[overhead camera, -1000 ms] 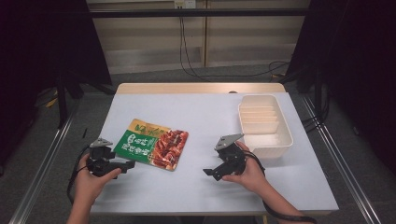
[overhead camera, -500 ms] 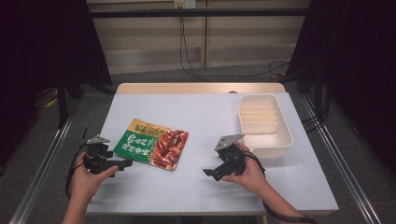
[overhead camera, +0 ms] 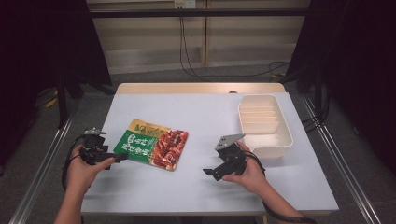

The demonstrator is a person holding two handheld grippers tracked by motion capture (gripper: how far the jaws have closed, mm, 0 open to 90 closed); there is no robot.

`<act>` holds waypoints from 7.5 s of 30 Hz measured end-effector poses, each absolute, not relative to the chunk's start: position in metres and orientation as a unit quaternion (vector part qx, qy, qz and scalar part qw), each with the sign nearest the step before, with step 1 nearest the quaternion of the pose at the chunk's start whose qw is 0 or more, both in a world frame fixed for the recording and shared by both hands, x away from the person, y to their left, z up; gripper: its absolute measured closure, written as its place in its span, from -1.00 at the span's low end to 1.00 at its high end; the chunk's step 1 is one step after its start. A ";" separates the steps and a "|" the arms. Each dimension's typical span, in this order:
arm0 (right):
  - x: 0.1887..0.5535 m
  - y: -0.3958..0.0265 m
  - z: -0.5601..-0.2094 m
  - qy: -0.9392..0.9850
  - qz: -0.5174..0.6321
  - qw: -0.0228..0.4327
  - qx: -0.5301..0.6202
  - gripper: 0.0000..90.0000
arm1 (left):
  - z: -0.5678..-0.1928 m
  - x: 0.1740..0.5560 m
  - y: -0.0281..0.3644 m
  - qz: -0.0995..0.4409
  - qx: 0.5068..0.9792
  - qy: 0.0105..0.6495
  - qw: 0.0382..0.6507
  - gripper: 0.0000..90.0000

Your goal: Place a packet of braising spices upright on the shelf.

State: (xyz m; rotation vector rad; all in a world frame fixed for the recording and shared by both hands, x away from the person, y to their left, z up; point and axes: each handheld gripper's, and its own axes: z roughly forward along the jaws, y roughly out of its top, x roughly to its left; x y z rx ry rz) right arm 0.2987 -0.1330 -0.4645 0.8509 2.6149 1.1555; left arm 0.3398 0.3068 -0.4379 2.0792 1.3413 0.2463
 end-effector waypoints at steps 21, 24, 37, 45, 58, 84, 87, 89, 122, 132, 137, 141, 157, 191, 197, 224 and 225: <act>0.297 -0.130 -0.462 0.872 0.393 0.080 0.280 -0.89 | -0.460 0.390 0.306 0.065 0.772 0.547 0.316 -0.81; 0.298 -0.130 -0.462 0.873 0.392 0.081 0.280 -0.89 | -0.462 0.394 0.306 0.061 0.779 0.541 0.310 -0.75; 0.297 -0.130 -0.461 0.873 0.392 0.081 0.280 -0.89 | -0.466 0.391 0.306 0.034 0.772 0.543 0.329 -0.43; 0.297 -0.129 -0.461 0.874 0.391 0.083 0.275 -0.88 | -0.465 0.392 0.303 0.018 0.780 0.531 0.329 -0.17; 0.297 -0.129 -0.461 0.872 0.393 0.087 0.278 -0.87 | -0.461 0.393 0.301 -0.022 0.775 0.533 0.339 0.01; 0.297 -0.130 -0.462 0.874 0.390 0.086 0.275 -0.87 | -0.457 0.403 0.292 -0.043 0.789 0.529 0.309 1.00; 0.298 -0.130 -0.462 0.874 0.392 0.084 0.276 -0.88 | -0.449 0.403 0.291 -0.047 0.795 0.524 0.301 1.00; 0.297 -0.129 -0.463 0.875 0.388 0.085 0.278 -0.88 | -0.438 0.402 0.290 -0.047 0.797 0.519 0.305 1.00; 0.325 -0.109 -0.425 0.877 0.400 0.047 0.264 -0.92 | -0.315 0.396 0.234 -0.047 0.862 0.410 0.295 1.00; 0.348 -0.100 -0.401 0.883 0.393 0.055 0.252 -0.93 | -0.289 0.391 0.211 -0.033 0.885 0.374 0.276 1.00; 0.362 -0.094 -0.388 0.889 0.383 0.061 0.242 -0.92 | -0.282 0.387 0.200 -0.033 0.895 0.352 0.273 1.00; 0.368 -0.092 -0.380 0.890 0.387 0.065 0.233 -0.91 | -0.280 0.383 0.194 -0.035 0.895 0.348 0.276 1.00; 0.390 -0.079 -0.351 0.903 0.365 0.088 0.208 -0.88 | -0.264 0.371 0.174 -0.038 0.918 0.300 0.256 1.00; 0.394 -0.048 -0.313 0.925 0.357 0.058 0.117 -0.63 | -0.258 0.376 0.154 -0.026 0.935 0.253 0.245 1.00; 0.391 -0.046 -0.313 0.928 0.360 0.043 0.093 -0.27 | -0.258 0.379 0.154 -0.022 0.935 0.254 0.246 1.00; 0.390 -0.031 -0.289 0.968 0.212 0.002 0.134 1.00 | -0.267 0.376 0.165 0.018 0.922 0.229 0.311 0.07; 0.391 -0.032 -0.288 0.968 0.209 0.001 0.137 1.00 | -0.268 0.374 0.166 0.025 0.913 0.243 0.325 0.01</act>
